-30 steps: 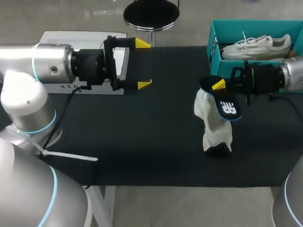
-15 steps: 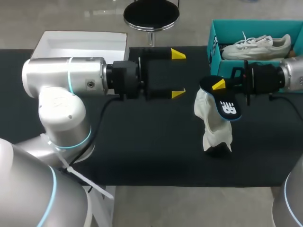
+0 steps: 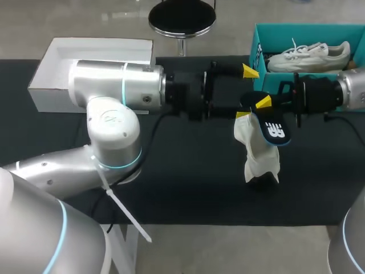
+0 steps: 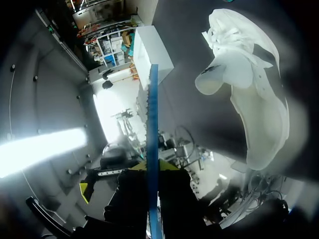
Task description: Take the shoe out of the shoebox, open the shoe tongue, remove and reinsert the insole, then place the shoe into the shoebox
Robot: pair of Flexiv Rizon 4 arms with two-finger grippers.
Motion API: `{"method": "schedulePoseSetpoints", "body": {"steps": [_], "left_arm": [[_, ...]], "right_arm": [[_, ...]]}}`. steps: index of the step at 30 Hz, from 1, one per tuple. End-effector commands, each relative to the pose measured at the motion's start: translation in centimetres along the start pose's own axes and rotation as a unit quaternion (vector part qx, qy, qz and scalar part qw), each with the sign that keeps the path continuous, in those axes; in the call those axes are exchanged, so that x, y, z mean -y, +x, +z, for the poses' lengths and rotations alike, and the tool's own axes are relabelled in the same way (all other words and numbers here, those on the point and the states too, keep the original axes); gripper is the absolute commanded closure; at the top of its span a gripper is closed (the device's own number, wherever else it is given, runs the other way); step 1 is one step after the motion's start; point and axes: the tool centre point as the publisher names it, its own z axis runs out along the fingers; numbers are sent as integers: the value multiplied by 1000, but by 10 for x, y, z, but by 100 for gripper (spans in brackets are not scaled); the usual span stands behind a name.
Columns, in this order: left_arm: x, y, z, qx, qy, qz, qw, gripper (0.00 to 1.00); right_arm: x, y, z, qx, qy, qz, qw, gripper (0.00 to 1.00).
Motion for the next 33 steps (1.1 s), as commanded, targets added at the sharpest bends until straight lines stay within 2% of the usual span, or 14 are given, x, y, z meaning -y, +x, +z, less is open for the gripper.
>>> {"method": "schedulePoseSetpoints", "body": {"steps": [1, 12, 19, 27, 33], "left_arm": [[-8, 10, 43, 6, -5, -2, 1000, 0], [-15, 20, 6, -11, -40, -15, 999, 0], [-12, 21, -11, -16, -60, -13, 998, 0], [-5, 40, -1, -17, -57, -26, 998, 0], [-10, 48, 9, -20, -61, -26, 998, 0]], "right_arm": [[-1, 0, 1, 0, -1, 0, 1000, 100], [-1, 0, 1, 0, -1, 0, 1000, 100], [-1, 0, 1, 0, -1, 0, 1000, 100], [-1, 0, 1, 0, -1, 0, 1000, 100], [-1, 0, 1, 0, -1, 0, 1000, 100]]}}
